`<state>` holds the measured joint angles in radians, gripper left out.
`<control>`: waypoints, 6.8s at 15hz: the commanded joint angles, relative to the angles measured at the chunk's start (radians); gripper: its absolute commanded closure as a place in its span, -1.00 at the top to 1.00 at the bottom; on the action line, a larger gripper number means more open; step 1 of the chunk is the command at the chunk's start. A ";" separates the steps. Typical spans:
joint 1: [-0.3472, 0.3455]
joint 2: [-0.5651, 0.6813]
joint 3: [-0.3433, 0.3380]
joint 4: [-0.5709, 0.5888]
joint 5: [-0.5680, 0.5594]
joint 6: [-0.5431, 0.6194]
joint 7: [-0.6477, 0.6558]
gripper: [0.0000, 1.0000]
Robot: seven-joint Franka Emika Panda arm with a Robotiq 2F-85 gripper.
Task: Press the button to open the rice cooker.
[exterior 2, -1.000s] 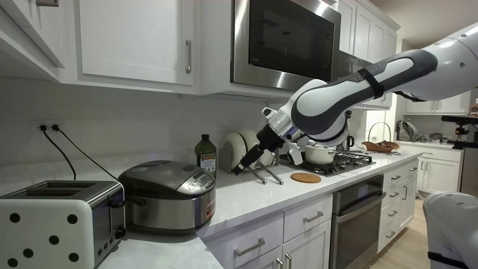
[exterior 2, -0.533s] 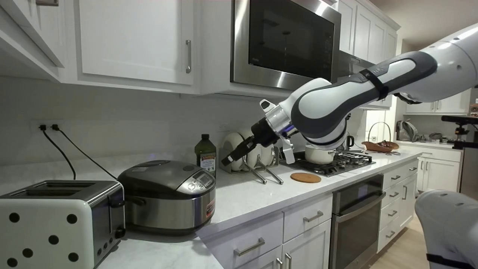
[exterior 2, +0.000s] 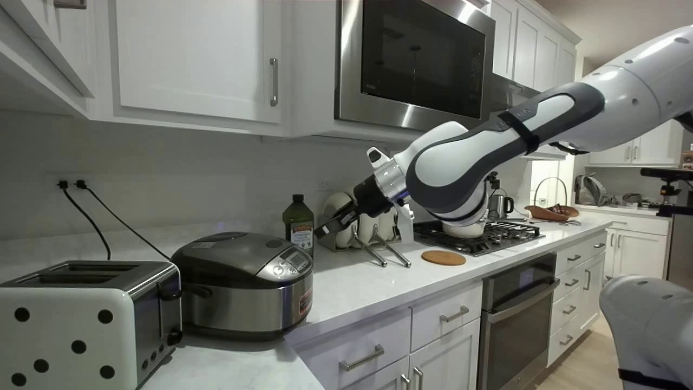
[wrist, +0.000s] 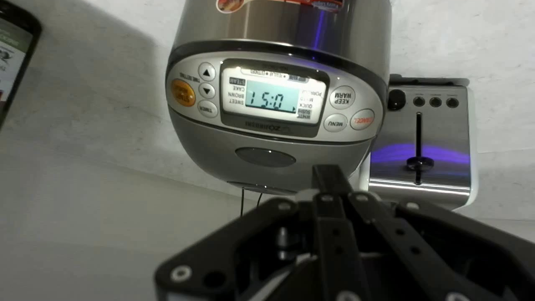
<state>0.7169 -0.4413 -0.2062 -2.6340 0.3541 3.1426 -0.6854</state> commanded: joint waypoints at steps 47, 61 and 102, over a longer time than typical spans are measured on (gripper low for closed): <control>-0.313 0.434 0.260 0.377 -0.389 -0.057 0.299 -1.00; -0.312 0.462 0.261 0.410 -0.464 -0.206 0.349 -1.00; -0.421 0.242 0.411 0.598 -0.464 -1.013 0.339 -1.00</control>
<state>0.3102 -0.1648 0.1926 -2.0461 -0.1302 2.1990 -0.3136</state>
